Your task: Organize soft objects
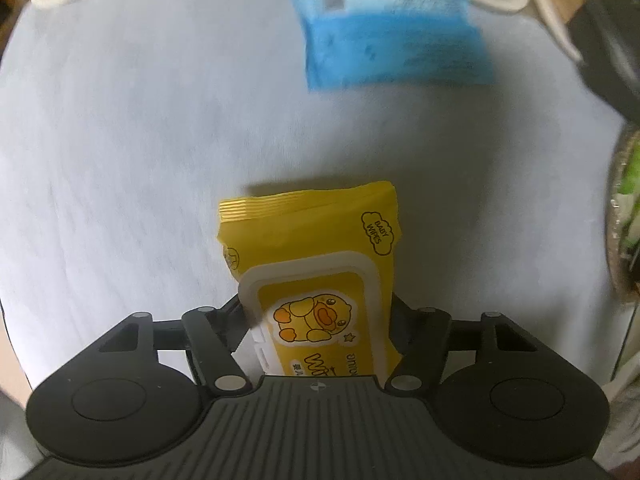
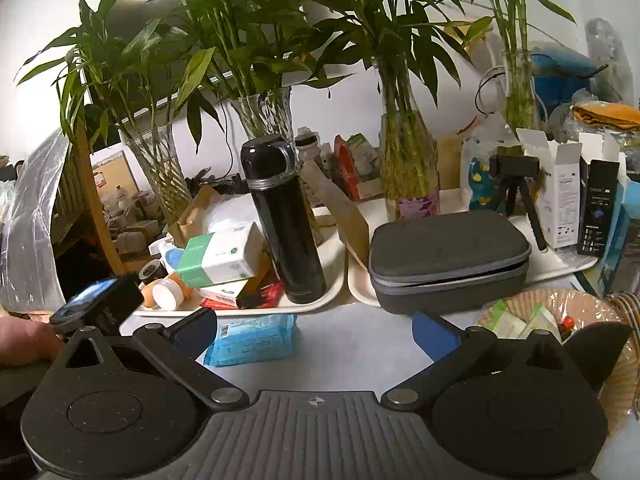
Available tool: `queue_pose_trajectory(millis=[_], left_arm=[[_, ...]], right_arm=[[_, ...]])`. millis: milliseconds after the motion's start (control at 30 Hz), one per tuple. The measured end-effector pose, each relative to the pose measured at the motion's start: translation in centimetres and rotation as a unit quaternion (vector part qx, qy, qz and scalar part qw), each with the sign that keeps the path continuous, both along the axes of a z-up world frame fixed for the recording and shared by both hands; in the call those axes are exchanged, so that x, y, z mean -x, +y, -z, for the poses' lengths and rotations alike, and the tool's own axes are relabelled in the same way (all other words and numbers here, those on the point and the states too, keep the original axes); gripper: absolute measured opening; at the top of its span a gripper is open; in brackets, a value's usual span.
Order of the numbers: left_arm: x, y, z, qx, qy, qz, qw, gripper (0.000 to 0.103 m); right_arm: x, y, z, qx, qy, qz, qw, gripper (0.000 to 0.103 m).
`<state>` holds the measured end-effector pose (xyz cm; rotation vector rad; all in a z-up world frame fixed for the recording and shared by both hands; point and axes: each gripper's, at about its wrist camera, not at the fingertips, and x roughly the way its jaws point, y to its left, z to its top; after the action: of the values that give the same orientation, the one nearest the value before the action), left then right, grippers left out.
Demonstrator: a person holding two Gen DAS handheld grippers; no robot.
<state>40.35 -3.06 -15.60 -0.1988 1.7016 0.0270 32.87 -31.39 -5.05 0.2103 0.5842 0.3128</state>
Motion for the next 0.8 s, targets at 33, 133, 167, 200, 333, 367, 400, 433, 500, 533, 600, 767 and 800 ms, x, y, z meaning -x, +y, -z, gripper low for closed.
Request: queue_pose_trajectory(millis=[33,133,167,200,333,367,400,433,500,533,600,767,800], left_arm=[[0.0,0.2,-0.4,-0.002,-0.012,0.002,0.9999,0.065],[0.2,1.0,-1.6,0.006,-0.045,0.014,0.9989,0.065],[0.4,1.4,-2.1,0.012,-0.054,0.016,0.9984,0.065],[0.5,1.8,-2.5,0.021,-0.065,0.019,0.9975,0.065],[1.2,3.1,-4.7,0.033,-0.121,0.035,0.9915,0.065],[1.3,3.3,-5.4,0.028,-0.138,0.044,0.9891,0.065],[1.7,3.5,-6.0,0.021,-0.156,0.054,0.986,0.065],[1.8,3.5,-6.4,0.018,-0.17,0.058,0.9835,0.065],[2.5,4.2,-7.0,0.021,-0.197,0.063,0.9782,0.065],[2.5,4.9,-7.2,0.026,-0.206,0.063,0.9762,0.065],[2.8,5.4,-7.4,0.04,-0.23,0.064,0.9701,0.065],[4.3,6.7,-8.5,0.039,-0.302,0.073,0.9497,0.065],[4.7,7.0,-8.7,0.036,-0.316,0.075,0.945,0.065]], right_arm=[[0.0,0.1,0.0,0.001,0.0,0.0,1.0,0.103],[-0.2,0.4,0.1,0.008,0.001,-0.003,1.0,0.103],[-0.2,0.4,0.2,0.012,0.0,-0.001,1.0,0.103],[-0.3,0.5,0.2,0.015,-0.001,-0.001,1.0,0.103],[-0.5,0.8,0.4,0.02,-0.001,-0.001,1.0,0.103],[-0.5,0.9,0.5,0.022,0.002,-0.001,1.0,0.103],[-0.6,1.0,0.6,0.025,0.003,-0.002,1.0,0.103],[-0.7,1.1,0.7,0.028,0.004,-0.005,1.0,0.103],[-0.8,1.5,0.9,0.039,0.003,-0.013,0.999,0.103],[-0.8,1.8,1.0,0.045,0.002,-0.016,0.999,0.103],[-1.1,2.3,1.3,0.058,0.002,-0.026,0.998,0.103],[-1.9,3.8,2.4,0.09,0.002,-0.069,0.994,0.103],[-2.1,4.1,2.6,0.092,0.003,-0.076,0.993,0.103]])
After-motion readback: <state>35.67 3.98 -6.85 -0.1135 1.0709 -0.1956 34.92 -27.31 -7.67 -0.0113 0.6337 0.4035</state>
